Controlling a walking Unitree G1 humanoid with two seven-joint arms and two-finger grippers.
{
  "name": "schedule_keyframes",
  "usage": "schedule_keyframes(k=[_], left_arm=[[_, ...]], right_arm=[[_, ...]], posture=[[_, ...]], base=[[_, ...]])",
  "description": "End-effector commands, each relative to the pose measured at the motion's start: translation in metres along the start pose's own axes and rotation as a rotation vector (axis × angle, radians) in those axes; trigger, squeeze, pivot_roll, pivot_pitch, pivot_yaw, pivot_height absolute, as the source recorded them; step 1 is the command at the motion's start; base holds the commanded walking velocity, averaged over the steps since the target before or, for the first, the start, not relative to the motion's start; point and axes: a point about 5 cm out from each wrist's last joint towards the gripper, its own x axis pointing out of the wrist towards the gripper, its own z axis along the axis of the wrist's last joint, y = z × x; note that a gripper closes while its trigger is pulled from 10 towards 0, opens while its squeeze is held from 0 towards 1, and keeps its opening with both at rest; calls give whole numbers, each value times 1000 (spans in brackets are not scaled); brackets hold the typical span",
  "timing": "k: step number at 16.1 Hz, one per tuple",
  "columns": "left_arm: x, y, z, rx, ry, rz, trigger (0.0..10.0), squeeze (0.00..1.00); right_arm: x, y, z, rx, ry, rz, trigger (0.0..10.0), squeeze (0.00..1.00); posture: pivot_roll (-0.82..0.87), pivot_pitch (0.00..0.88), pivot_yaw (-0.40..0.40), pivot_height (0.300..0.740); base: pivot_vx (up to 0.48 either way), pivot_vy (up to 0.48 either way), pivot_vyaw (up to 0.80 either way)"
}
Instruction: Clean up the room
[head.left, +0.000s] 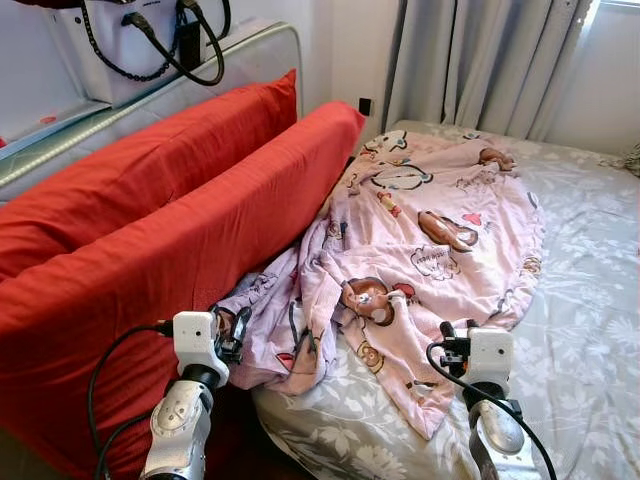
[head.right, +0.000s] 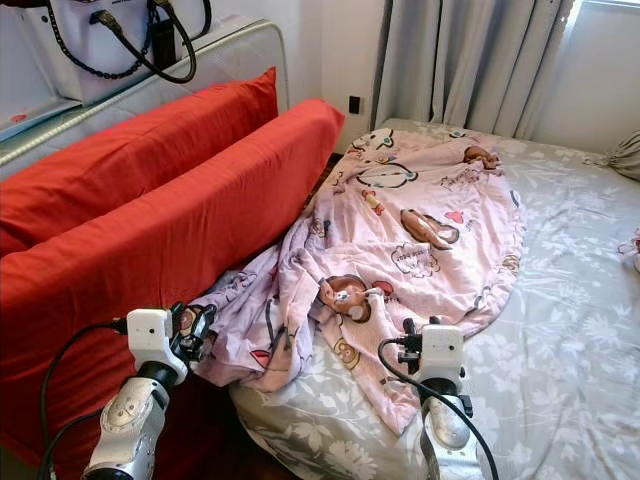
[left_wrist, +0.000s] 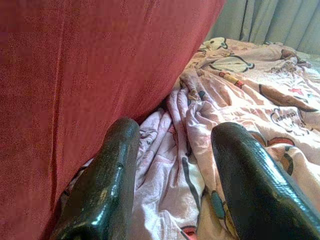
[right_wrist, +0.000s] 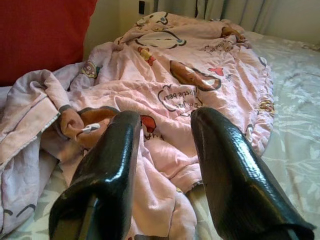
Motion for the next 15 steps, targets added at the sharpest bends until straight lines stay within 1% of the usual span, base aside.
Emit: schedule_keyframes(k=[1, 5, 6, 7, 9, 10, 15], left_arm=[[2, 2, 2, -4, 2, 5, 10000, 0], [2, 7, 3, 11, 7, 15, 10000, 0], [2, 7, 2, 7, 8, 16, 10000, 0], [2, 7, 2, 6, 11, 15, 10000, 0], [2, 6, 2, 4, 11, 14, 10000, 0], [2, 6, 2, 4, 14, 13, 10000, 0], [1, 7, 2, 5, 16, 13, 10000, 0]], right_arm=[[1, 0, 1, -6, 0, 3, 10000, 0], [1, 4, 2, 0, -5, 21, 10000, 0], [2, 5, 1, -2, 11, 22, 10000, 0], [2, 6, 1, 0, 14, 25, 10000, 0], [3, 5, 2, -9, 10, 29, 10000, 0], [3, 5, 4, -1, -10, 31, 10000, 0], [2, 5, 2, -7, 3, 32, 10000, 0]], posture=[[-30, 54, 5, 714], [-30, 54, 3, 714], [-29, 51, 1, 709], [-30, 53, 0, 695], [-29, 55, 1, 695], [-29, 55, 1, 695], [-25, 62, 2, 695]], base=[[0, 0, 0], [0, 0, 0], [0, 0, 0], [0, 0, 0], [0, 0, 0], [0, 0, 0], [0, 0, 0]])
